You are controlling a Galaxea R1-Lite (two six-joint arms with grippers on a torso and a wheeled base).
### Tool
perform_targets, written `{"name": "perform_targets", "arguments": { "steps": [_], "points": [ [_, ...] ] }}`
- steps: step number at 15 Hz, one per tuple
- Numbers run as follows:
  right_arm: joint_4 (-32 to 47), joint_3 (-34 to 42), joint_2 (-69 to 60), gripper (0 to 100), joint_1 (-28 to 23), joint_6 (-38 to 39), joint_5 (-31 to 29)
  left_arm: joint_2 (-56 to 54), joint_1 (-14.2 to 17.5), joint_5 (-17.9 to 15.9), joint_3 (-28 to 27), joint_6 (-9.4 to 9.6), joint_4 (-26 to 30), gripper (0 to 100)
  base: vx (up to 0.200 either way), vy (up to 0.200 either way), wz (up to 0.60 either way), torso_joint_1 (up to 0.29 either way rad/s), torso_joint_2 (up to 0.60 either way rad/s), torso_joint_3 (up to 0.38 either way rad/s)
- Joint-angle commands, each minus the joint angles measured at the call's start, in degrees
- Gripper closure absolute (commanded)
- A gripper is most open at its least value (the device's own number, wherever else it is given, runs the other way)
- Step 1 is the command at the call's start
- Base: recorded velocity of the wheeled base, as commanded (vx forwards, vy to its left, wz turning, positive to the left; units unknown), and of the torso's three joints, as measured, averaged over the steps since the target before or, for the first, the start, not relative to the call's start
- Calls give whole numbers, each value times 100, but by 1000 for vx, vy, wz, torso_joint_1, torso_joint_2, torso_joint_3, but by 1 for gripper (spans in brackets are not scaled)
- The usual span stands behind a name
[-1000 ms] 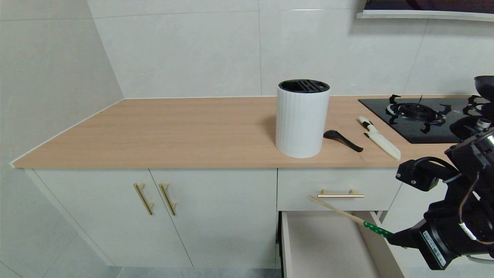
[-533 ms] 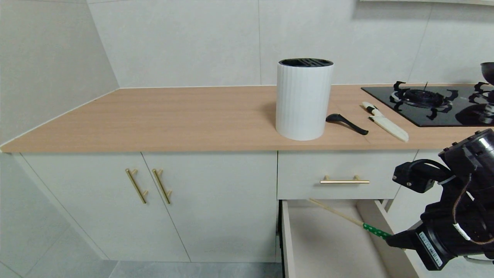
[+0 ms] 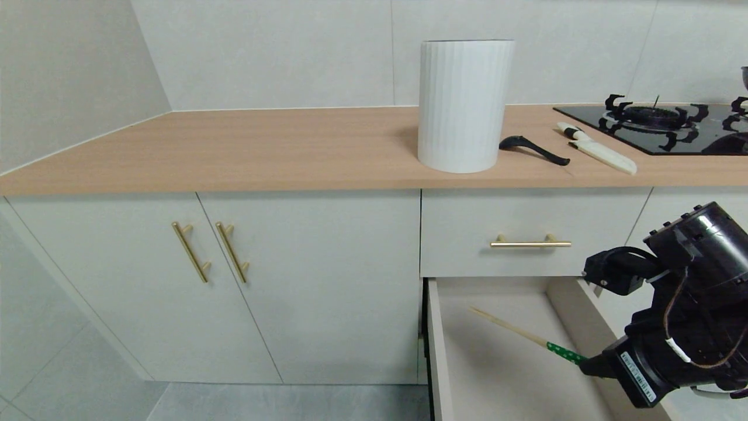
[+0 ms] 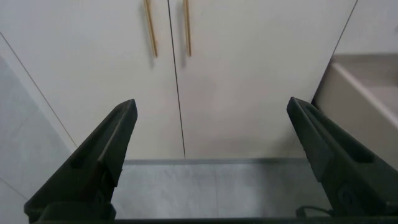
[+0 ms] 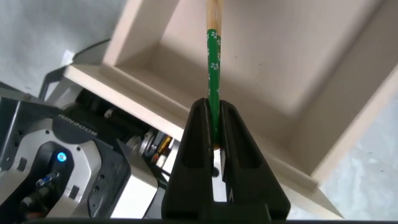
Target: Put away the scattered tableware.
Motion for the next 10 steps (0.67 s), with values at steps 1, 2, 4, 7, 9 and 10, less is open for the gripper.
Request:
{"name": "perform_targets", "arguments": {
  "steps": [1, 2, 4, 7, 9, 10],
  "points": [
    [0, -9, 41, 100, 0, 2, 1, 2, -1, -6, 1, -1, -4, 0, 0, 0, 0, -129, 452, 339],
    [0, -9, 32, 100, -9, 2, 1, 2, -1, -6, 1, -1, -4, 0, 0, 0, 0, -100, 442, 339],
    [0, -9, 50, 100, -17, 2, 1, 2, -1, -6, 1, -1, -4, 0, 0, 0, 0, -32, 230, 171],
    [0, -18, 85, 100, -17, 2, 1, 2, -1, 2, 1, -1, -4, 0, 0, 0, 0, -18, 52, 29],
    [-52, -36, 226, 100, -17, 28, -16, 2, -1, 2, 1, -1, -4, 0, 0, 0, 0, 0, 0, 0],
    [-184, -18, 357, 100, -17, 37, -60, 2, -1, 2, 1, -1, -4, 0, 0, 0, 0, 0, 0, 0]
  ]
}}
